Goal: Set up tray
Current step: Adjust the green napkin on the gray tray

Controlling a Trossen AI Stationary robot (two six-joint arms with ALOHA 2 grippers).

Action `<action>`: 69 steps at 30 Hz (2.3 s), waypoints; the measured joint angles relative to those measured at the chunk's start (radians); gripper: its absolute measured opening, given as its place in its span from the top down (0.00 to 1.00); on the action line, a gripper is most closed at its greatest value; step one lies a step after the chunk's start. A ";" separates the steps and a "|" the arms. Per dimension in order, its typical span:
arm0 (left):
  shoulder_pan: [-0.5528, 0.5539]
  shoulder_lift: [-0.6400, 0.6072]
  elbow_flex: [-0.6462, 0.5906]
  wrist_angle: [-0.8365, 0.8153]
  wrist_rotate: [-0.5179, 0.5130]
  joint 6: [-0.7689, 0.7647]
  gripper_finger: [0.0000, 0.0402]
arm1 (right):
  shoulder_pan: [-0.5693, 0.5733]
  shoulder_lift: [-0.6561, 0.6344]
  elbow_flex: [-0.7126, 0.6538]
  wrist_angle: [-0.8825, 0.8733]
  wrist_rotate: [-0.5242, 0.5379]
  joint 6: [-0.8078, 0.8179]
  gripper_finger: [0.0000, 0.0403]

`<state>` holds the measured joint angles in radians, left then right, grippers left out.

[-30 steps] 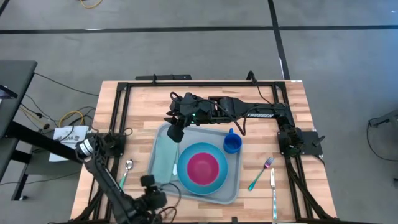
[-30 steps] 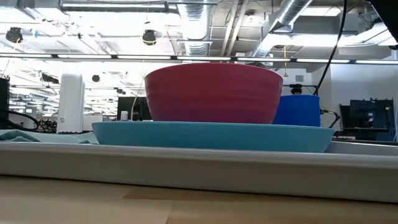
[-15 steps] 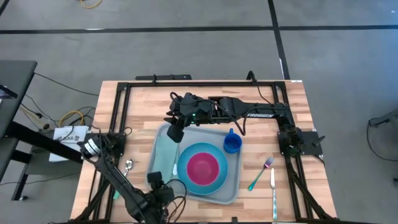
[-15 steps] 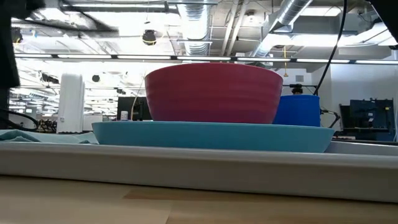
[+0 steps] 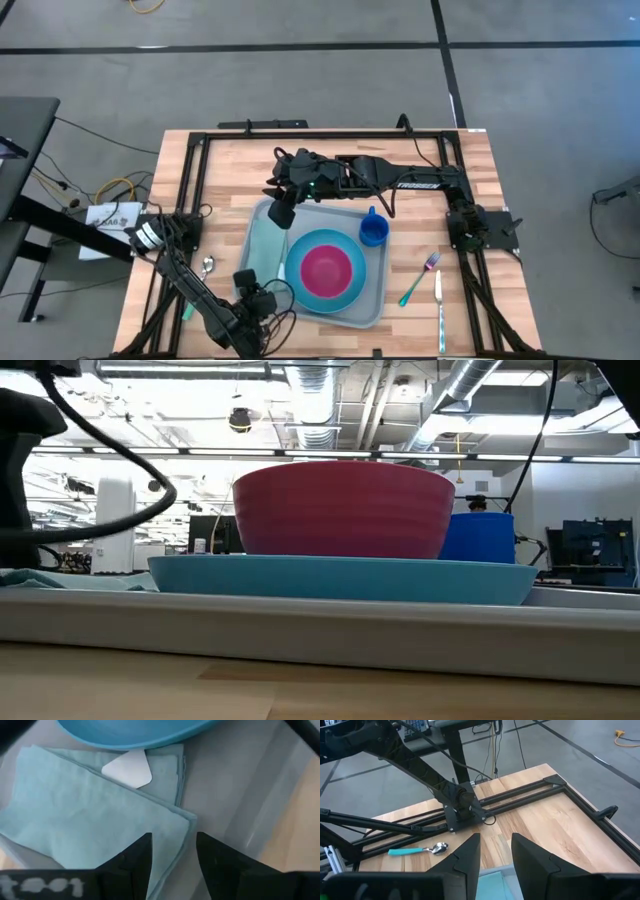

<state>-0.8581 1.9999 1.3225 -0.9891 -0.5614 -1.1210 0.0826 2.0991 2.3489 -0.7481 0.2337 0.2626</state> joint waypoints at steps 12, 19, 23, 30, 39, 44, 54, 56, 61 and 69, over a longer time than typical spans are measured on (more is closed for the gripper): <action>0.021 -0.001 -0.034 0.051 -0.023 0.017 0.64 | 0.000 0.000 0.000 0.000 0.000 0.000 0.75; 0.030 -0.001 -0.068 0.117 -0.007 0.041 0.64 | 0.000 0.000 0.000 0.000 0.000 0.000 0.75; 0.030 -0.001 -0.068 0.118 -0.001 0.042 0.64 | 0.000 0.000 0.000 0.000 0.000 0.000 0.75; 0.033 -0.001 -0.068 0.114 -0.016 0.040 0.69 | 0.000 0.000 0.000 0.000 0.000 0.000 0.75; 0.046 -0.001 -0.041 0.111 -0.014 0.019 0.97 | 0.000 0.000 0.000 0.000 0.000 0.000 0.75; 0.048 -0.001 0.009 0.084 -0.043 0.019 0.99 | 0.000 0.000 0.000 0.000 0.000 0.000 0.75; 0.107 -0.001 0.017 0.146 -0.115 0.037 0.99 | 0.000 0.000 0.000 0.000 0.000 0.000 0.75; 0.123 -0.002 0.017 0.178 -0.077 0.075 0.99 | 0.000 0.000 0.000 0.000 0.000 0.000 0.75; 0.151 -0.002 0.017 0.239 0.021 0.167 0.98 | 0.000 0.000 0.000 0.000 0.000 0.000 0.75; 0.153 -0.002 0.017 0.246 0.034 0.244 0.87 | 0.000 0.000 0.000 0.000 0.000 0.000 0.75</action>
<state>-0.7052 1.9984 1.3396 -0.7433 -0.5269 -0.8771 0.0826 2.0991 2.3489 -0.7483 0.2337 0.2626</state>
